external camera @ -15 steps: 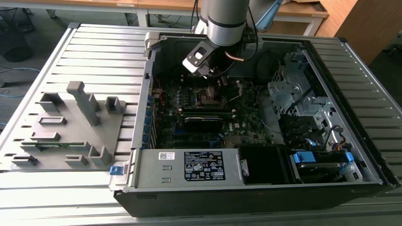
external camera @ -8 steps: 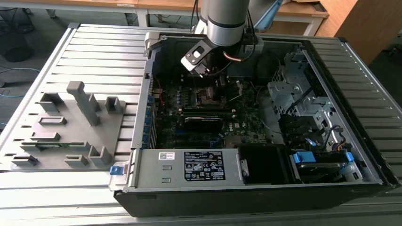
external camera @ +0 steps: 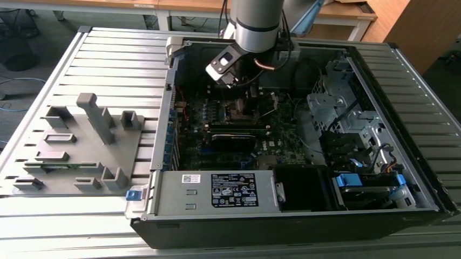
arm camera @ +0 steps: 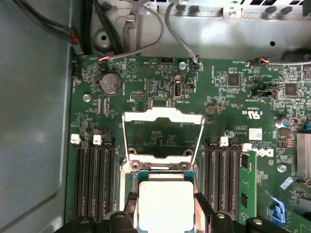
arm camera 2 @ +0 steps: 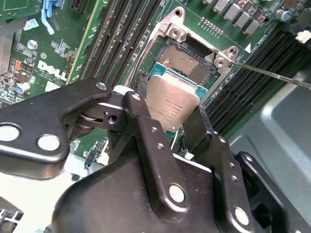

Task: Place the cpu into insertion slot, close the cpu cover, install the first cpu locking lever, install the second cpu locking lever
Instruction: 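Place the cpu into insertion slot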

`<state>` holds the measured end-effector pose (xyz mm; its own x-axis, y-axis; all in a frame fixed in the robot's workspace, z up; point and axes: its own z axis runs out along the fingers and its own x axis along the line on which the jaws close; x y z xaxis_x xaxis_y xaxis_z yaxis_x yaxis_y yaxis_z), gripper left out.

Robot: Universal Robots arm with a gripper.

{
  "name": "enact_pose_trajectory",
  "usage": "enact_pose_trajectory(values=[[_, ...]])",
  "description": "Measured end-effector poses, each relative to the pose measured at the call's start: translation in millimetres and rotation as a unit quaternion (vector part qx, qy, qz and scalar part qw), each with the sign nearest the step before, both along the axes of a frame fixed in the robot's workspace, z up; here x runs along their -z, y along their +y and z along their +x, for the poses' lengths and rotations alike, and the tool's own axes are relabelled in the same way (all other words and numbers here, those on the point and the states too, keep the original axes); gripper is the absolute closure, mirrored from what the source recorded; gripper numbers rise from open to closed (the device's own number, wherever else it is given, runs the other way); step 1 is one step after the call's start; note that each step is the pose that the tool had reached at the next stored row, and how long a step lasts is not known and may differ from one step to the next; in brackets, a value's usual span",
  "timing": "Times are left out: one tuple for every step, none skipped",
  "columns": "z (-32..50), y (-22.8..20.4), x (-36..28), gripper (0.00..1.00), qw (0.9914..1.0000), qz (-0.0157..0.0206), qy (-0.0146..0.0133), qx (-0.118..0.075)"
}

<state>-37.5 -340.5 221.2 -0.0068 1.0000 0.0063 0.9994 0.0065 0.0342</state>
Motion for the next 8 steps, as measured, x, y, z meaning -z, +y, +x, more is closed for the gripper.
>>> enact_pose_trajectory(values=[[-0.6, 0.2, 0.6, 0.46, 1.00000, 0.0000, 0.0000, 0.001], [-1.0, 0.4, 1.3, 0.46, 1.00000, -0.0001, 0.0000, 0.001], [-1.5, 0.6, 2.4, 0.46, 1.00000, -0.0001, 0.0000, 0.002], [-1.9, 0.8, 3.4, 0.46, 1.00000, -0.0001, 0.0001, 0.002], [-2.1, 0.9, 4.3, 0.46, 1.00000, -0.0001, 0.0001, 0.002], [-2.3, 0.9, 4.8, 0.46, 1.00000, -0.0001, 0.0001, 0.003], [-2.3, 0.9, 4.8, 0.46, 1.00000, -0.0002, 0.0001, 0.003], [-2.3, 0.9, 4.8, 0.46, 1.00000, -0.0002, 0.0001, 0.003]])
